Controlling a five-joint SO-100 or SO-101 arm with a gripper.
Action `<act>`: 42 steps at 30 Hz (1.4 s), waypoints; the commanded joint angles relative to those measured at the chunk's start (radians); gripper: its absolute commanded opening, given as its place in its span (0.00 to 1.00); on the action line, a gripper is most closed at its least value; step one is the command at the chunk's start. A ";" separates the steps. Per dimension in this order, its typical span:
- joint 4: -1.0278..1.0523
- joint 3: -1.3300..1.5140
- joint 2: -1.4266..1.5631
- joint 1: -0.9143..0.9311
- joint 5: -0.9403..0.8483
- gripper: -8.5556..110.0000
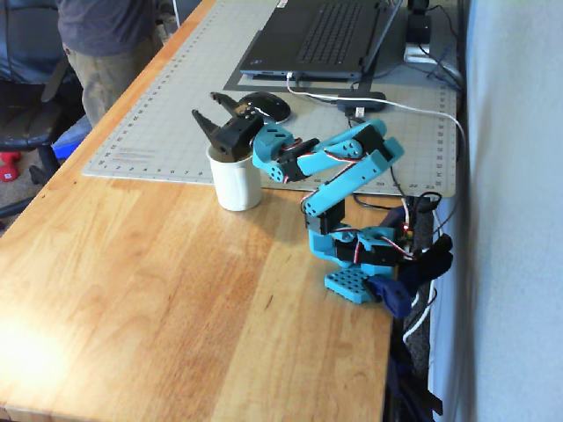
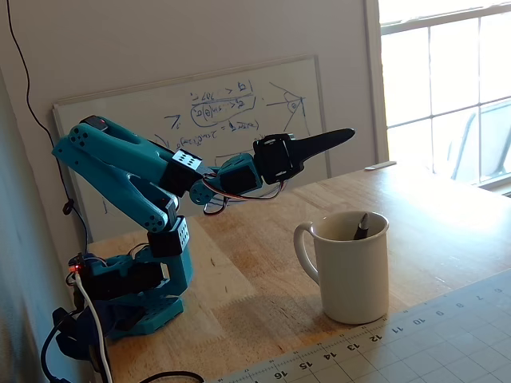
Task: Grasp a pen and put it in a mug.
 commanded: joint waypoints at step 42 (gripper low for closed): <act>1.687 0.009 0.753 -0.472 -1.049 0.08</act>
